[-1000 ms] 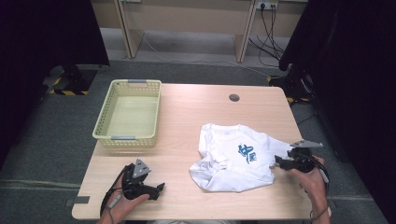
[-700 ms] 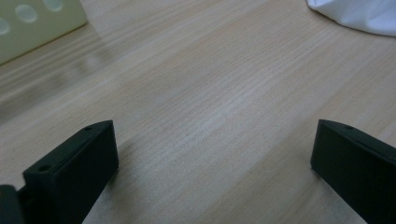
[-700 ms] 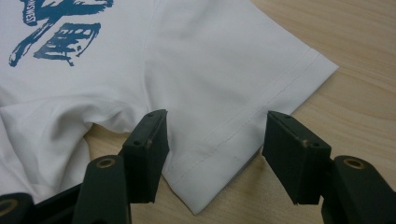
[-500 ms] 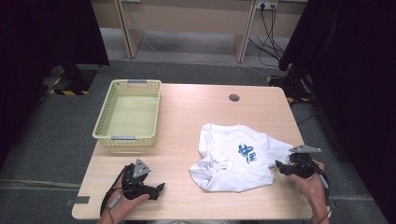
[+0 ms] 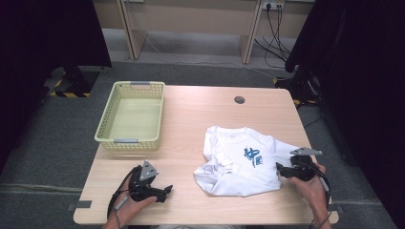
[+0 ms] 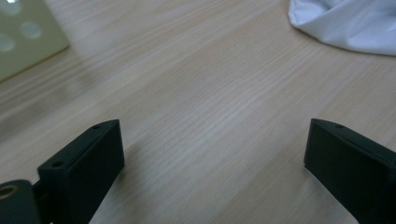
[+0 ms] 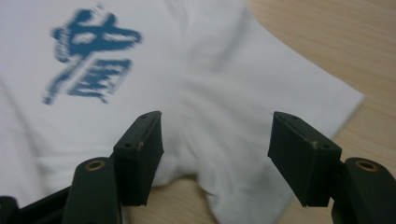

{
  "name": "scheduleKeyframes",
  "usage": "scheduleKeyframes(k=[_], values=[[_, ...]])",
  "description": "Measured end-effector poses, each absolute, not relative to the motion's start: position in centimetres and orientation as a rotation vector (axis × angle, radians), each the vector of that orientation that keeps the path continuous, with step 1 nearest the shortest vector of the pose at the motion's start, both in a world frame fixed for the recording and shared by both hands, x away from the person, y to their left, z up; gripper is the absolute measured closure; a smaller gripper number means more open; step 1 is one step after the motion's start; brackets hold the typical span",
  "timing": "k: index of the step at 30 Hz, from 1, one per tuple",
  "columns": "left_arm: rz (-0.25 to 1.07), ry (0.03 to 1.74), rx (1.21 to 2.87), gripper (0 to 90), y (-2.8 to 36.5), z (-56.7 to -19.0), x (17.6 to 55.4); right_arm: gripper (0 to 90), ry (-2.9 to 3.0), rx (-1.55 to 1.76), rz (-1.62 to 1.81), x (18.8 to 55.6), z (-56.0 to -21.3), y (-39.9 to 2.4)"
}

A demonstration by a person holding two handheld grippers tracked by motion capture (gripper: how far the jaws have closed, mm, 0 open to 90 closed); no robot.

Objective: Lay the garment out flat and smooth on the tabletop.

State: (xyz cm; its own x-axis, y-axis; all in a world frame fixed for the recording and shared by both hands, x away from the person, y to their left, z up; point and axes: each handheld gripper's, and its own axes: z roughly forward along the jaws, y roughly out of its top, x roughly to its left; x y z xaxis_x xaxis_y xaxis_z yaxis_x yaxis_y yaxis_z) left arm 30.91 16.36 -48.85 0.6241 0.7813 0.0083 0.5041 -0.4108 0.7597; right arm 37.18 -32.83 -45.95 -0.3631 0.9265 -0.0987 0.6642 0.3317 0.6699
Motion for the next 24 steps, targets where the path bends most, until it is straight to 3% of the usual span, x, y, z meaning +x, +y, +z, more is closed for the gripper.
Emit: scheduleKeyframes(k=[5, 11, 24], values=[[0.438, 0.969, 2.059, 4.2, 13.9, -47.6, 31.9, 35.6, 2.199, 1.280, 0.876, 36.1, -45.0, -29.8], [0.389, 0.927, 2.093, 7.1, 11.5, -48.0, 33.9, 35.7, 2.320, 1.182, 0.930, 35.2, -46.2, -26.8], [0.297, 0.861, 2.069, 10.9, 8.4, -47.2, 36.3, 36.1, 2.372, 1.162, 0.908, 34.7, -47.2, -25.5]])
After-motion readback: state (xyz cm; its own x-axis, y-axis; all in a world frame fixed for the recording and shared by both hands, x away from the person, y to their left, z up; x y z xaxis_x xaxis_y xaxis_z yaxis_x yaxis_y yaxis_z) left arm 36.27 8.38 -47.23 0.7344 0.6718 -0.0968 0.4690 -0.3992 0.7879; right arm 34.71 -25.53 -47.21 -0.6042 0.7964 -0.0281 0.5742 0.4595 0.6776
